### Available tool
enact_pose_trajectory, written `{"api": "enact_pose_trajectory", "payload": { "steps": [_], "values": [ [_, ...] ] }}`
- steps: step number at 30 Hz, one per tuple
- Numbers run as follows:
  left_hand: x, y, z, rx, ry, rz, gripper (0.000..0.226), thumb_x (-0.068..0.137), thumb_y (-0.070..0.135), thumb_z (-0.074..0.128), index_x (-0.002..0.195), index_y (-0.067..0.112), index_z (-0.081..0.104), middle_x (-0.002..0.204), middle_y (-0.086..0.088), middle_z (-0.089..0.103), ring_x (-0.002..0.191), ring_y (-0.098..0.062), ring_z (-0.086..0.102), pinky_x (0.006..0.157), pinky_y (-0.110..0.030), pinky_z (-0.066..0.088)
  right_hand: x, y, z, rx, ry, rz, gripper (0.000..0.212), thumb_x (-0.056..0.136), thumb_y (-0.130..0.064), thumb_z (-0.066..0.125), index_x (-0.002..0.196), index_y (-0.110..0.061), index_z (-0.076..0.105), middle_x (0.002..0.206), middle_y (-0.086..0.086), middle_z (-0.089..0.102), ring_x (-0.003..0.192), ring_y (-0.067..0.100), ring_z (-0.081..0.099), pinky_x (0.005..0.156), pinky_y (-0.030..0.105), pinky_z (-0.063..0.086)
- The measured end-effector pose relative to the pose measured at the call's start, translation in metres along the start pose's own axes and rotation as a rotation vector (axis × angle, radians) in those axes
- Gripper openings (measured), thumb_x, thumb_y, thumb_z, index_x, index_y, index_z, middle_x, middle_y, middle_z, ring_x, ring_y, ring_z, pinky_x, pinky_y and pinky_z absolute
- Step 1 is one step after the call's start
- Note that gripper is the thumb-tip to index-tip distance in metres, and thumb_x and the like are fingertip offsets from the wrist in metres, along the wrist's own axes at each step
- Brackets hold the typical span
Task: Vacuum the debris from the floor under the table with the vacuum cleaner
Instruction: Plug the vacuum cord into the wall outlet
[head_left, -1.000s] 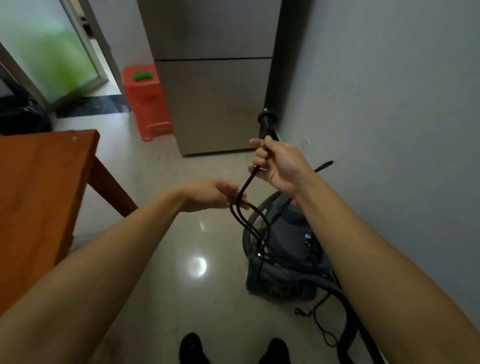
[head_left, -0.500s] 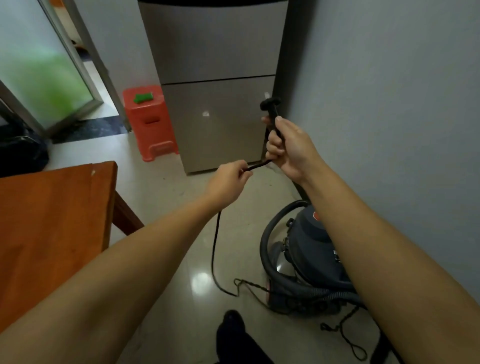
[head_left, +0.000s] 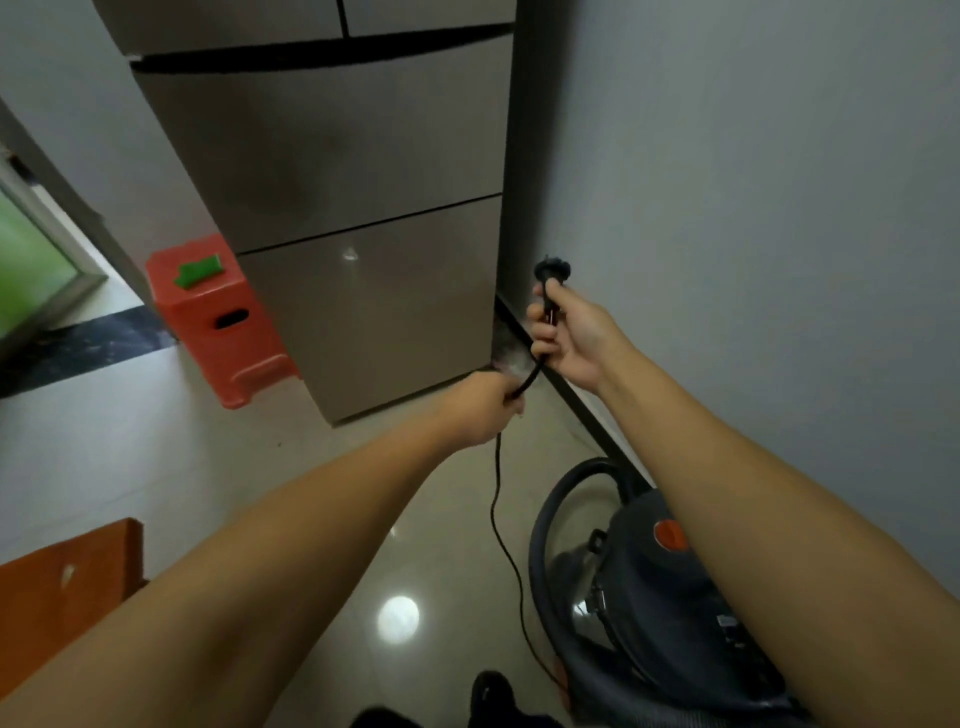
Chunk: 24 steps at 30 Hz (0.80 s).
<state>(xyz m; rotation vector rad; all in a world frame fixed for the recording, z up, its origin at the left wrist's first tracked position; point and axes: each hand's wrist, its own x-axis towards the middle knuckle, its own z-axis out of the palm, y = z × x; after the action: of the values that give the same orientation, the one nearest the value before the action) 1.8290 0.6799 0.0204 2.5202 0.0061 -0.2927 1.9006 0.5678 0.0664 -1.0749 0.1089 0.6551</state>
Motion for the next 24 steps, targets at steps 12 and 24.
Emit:
{"api": "enact_pose_trajectory", "payload": {
  "steps": [12,24],
  "values": [
    [0.179,-0.115,-0.072,0.014,-0.225,0.179,0.021,0.090,0.015,0.055,0.098,-0.002,0.067,0.100,-0.018,0.068,0.095,-0.029,0.061,0.078,-0.031,0.044,0.194,-0.002,0.039,0.162,0.268,-0.037,0.035,0.104,-0.034,0.032,0.088,-0.014,0.055,0.048,-0.007,0.043,0.031,0.002,0.028,0.029,0.014,0.019],
    [0.337,-0.159,-0.089,0.189,-0.608,0.511,0.021,0.092,0.027,0.058,0.079,0.012,0.063,0.063,0.001,0.052,0.067,-0.017,0.049,0.061,-0.025,0.035,0.297,-0.006,0.007,0.413,0.659,-0.181,0.033,0.105,-0.030,0.031,0.087,-0.010,0.051,0.046,-0.006,0.045,0.030,0.003,0.031,0.031,0.015,0.023]
  ]
}}
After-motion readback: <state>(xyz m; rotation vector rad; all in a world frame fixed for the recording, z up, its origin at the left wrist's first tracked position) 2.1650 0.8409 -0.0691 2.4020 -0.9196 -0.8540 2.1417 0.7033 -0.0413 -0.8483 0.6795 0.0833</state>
